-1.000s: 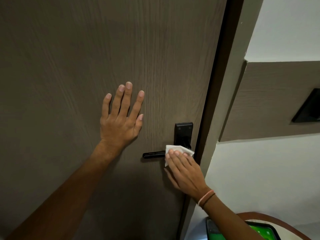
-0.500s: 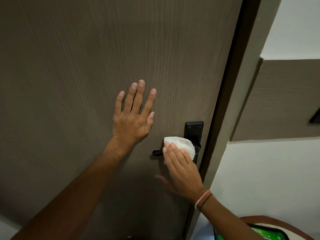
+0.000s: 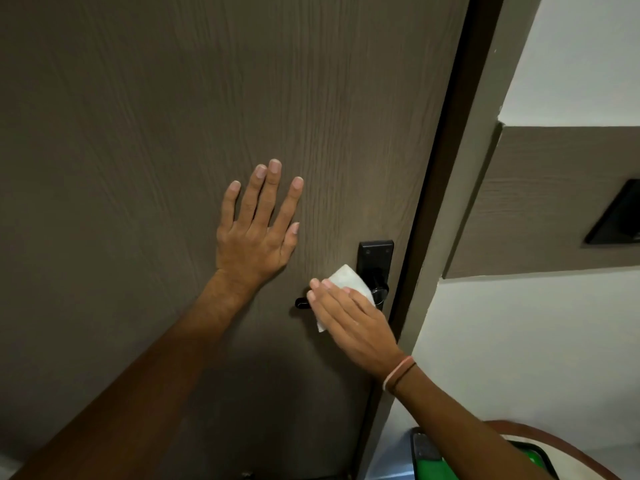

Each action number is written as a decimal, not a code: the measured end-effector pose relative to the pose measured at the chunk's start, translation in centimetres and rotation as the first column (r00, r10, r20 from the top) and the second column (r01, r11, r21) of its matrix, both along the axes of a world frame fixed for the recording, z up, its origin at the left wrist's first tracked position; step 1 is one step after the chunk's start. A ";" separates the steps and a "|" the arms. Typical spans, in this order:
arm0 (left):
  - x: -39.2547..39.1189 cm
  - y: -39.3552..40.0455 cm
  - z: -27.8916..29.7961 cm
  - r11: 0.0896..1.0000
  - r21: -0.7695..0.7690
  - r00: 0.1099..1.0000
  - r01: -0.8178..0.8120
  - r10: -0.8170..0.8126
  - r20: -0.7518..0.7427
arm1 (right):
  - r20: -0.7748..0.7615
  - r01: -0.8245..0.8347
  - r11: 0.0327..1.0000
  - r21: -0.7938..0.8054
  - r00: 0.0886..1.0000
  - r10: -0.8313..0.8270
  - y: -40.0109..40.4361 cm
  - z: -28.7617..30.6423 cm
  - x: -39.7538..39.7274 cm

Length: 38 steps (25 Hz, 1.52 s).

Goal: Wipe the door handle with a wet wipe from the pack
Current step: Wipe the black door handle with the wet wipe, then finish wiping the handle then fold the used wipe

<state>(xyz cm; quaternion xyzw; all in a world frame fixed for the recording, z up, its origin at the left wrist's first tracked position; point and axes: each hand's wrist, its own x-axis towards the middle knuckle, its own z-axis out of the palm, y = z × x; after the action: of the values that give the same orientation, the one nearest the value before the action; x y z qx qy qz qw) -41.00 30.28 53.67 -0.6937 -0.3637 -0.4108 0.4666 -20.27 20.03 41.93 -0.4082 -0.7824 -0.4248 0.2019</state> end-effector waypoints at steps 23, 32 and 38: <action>0.3 -1.5 0.5 0.997 -0.077 1.000 0.019 -0.018 0.005 | -0.014 -0.512 0.801 0.311 -0.845 -0.534 -6.6 8.9 -10.9; 5.5 -14.9 -1.0 0.535 -0.489 0.663 0.689 -0.194 0.723 | -0.269 -0.885 0.435 0.167 -0.465 -0.843 -13.0 6.7 3.1; 17.0 -20.2 -7.1 -0.419 -0.258 0.449 0.871 0.464 0.764 | -0.431 -0.832 0.548 -0.091 -0.463 -0.775 -17.2 4.2 16.7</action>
<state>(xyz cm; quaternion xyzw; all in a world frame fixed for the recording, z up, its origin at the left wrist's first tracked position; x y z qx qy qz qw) -23.95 10.04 46.52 -0.5326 -0.4280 -0.2893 -0.6704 -3.61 2.87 46.17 -0.4938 -0.2240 0.6381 0.5466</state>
